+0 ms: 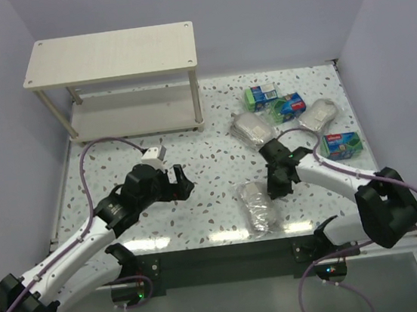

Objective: Place and organize the cleaning sponges onto the shelf

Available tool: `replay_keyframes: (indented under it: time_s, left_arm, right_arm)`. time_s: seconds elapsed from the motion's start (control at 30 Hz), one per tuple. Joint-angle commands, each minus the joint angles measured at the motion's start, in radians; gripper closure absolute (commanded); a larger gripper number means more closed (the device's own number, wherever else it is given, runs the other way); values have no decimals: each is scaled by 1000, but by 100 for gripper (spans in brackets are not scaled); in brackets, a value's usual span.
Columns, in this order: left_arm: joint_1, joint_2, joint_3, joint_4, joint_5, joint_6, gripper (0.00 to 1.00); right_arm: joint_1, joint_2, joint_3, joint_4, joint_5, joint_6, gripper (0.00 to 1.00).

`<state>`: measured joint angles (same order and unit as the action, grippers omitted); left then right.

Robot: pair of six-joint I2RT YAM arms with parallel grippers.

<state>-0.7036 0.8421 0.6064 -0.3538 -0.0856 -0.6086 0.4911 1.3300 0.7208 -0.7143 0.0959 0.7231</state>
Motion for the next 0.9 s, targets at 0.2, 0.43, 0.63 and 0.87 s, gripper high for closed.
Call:
replay_keyframes:
  time_s: [0.2, 0.43, 0.63, 0.87]
  left_arm:
    - [0, -15, -48, 55, 70, -17, 0]
    - [0, 26, -79, 101, 265, 50, 1]
    - [0, 60, -30, -69, 193, 81, 1]
    - [-4, 22, -7, -206, 176, -22, 3]
  right_arm:
    - [335, 192, 189, 384, -399, 190, 100]
    - [345, 264, 334, 388, -457, 72, 100]
    - [308, 131, 316, 133, -184, 55, 100]
    - [282, 0, 233, 35, -87, 65, 100]
